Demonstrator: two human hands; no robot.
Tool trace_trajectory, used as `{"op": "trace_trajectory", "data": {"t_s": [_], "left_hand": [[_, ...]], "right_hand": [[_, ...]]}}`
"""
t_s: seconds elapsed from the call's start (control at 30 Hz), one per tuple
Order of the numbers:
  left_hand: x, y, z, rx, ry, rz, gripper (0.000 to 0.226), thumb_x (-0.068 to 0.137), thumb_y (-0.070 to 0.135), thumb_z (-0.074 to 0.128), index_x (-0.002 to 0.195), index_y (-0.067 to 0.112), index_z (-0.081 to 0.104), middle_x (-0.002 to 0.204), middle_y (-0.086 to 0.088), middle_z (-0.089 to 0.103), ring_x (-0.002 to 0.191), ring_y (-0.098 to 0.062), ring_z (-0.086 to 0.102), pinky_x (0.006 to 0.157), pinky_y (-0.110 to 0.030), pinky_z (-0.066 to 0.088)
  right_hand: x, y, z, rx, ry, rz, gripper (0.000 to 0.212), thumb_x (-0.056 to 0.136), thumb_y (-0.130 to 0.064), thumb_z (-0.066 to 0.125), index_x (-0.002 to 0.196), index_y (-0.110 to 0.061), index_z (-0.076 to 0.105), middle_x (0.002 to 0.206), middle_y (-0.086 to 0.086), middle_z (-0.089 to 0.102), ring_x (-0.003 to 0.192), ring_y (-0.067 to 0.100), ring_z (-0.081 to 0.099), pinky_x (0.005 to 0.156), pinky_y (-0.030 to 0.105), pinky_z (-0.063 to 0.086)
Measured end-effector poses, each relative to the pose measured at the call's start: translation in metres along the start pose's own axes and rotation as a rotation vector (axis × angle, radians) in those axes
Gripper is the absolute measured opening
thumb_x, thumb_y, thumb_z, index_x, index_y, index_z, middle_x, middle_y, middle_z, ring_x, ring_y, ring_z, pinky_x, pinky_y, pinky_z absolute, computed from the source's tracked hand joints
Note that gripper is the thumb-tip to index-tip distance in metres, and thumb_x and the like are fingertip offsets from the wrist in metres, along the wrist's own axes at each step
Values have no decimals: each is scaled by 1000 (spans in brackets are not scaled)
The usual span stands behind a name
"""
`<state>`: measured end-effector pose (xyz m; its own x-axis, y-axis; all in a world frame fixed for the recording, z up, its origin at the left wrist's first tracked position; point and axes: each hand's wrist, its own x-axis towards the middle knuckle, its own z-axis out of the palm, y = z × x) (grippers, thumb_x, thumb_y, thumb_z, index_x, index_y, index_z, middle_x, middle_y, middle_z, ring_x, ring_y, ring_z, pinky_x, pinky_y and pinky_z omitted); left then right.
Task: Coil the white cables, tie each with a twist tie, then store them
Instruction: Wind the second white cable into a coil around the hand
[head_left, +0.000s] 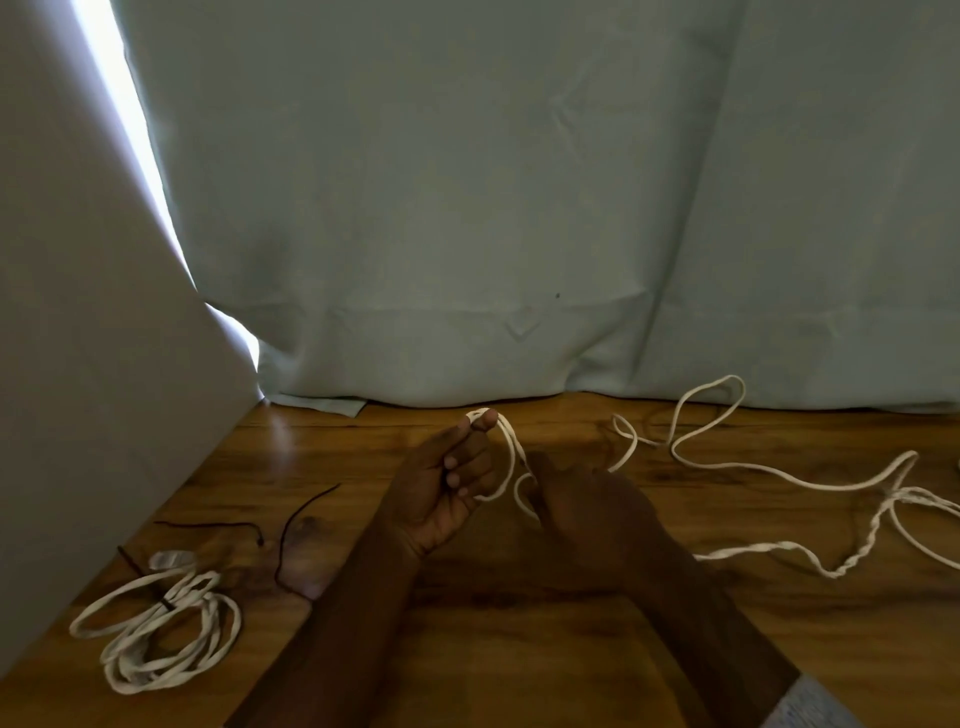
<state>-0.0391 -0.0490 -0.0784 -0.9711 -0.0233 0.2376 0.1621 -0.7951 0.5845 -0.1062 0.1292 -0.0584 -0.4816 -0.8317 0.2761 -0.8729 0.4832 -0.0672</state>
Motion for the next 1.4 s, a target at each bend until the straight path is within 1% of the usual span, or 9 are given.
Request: {"op": "trace_trajectory", "data": {"t_s": [0.27, 0.47, 0.67, 0.87, 1.03, 1.13, 1.23, 1.33, 1.4], "left_hand": [[4, 7, -2, -52, 175, 203, 62, 62, 12, 92, 115, -8, 67, 64, -1, 58, 57, -11, 59, 56, -26, 54], [8, 5, 11, -47, 328, 306, 32, 104, 16, 37, 113, -3, 61, 80, -6, 73, 80, -16, 75, 72, -37, 62], [9, 2, 13, 40, 338, 332, 30, 106, 16, 35, 119, -3, 55, 72, -3, 66, 77, -18, 72, 72, -47, 61], [11, -11, 14, 484, 421, 304, 28, 106, 17, 38, 121, 1, 56, 70, -8, 61, 70, -28, 67, 76, -48, 57], [3, -26, 16, 1081, 383, 191, 25, 105, 26, 45, 100, 7, 60, 78, -5, 61, 72, -19, 57, 65, -31, 47], [-1, -29, 31, 1056, 385, 62, 16, 103, 26, 50, 99, 21, 64, 87, 2, 65, 79, -16, 62, 69, -29, 49], [-5, -25, 37, 1113, 347, -40, 27, 101, 26, 50, 82, 17, 66, 57, 0, 56, 43, -10, 47, 42, -24, 32], [-5, -19, 34, 945, 298, -216, 47, 88, 55, 43, 62, 22, 64, 48, 1, 39, 37, -11, 27, 45, -26, 16], [-2, -18, 25, 756, 243, -316, 61, 89, 64, 32, 67, 16, 63, 45, 3, 34, 32, -8, 22, 44, -24, 11]], "right_hand": [[-6, -10, 10, -82, 47, -131, 43, 101, -43, 49, 138, -22, 48, 116, 0, 68, 98, 19, 68, 77, 33, 54], [-5, -17, 15, -154, 59, -163, 36, 101, -36, 44, 129, -17, 56, 106, 7, 69, 92, 27, 67, 73, 37, 56], [-6, -29, 6, -100, 28, -187, 38, 95, -37, 58, 128, -18, 55, 107, 7, 68, 94, 27, 66, 69, 34, 46], [-5, -26, -1, -33, 69, -252, 25, 97, -33, 53, 116, -20, 63, 105, 3, 68, 90, 23, 66, 68, 31, 44], [-1, -18, -6, -6, 107, -298, 24, 98, -36, 57, 116, -23, 64, 107, 1, 71, 91, 21, 68, 78, 35, 51], [1, -9, -11, -78, 283, -331, 21, 87, -41, 70, 98, -23, 70, 86, -2, 73, 74, 18, 70, 62, 32, 52], [1, 10, -10, -40, 406, -321, 31, 92, -48, 56, 99, -23, 72, 84, -7, 73, 70, 12, 69, 58, 31, 54], [1, 22, -9, -27, 429, -341, 25, 95, -42, 53, 101, -25, 70, 89, -8, 71, 70, 9, 66, 58, 22, 43], [2, 24, -11, -59, 485, -327, 24, 93, -38, 52, 97, -25, 71, 85, -8, 69, 65, 9, 64, 54, 19, 31]]}}
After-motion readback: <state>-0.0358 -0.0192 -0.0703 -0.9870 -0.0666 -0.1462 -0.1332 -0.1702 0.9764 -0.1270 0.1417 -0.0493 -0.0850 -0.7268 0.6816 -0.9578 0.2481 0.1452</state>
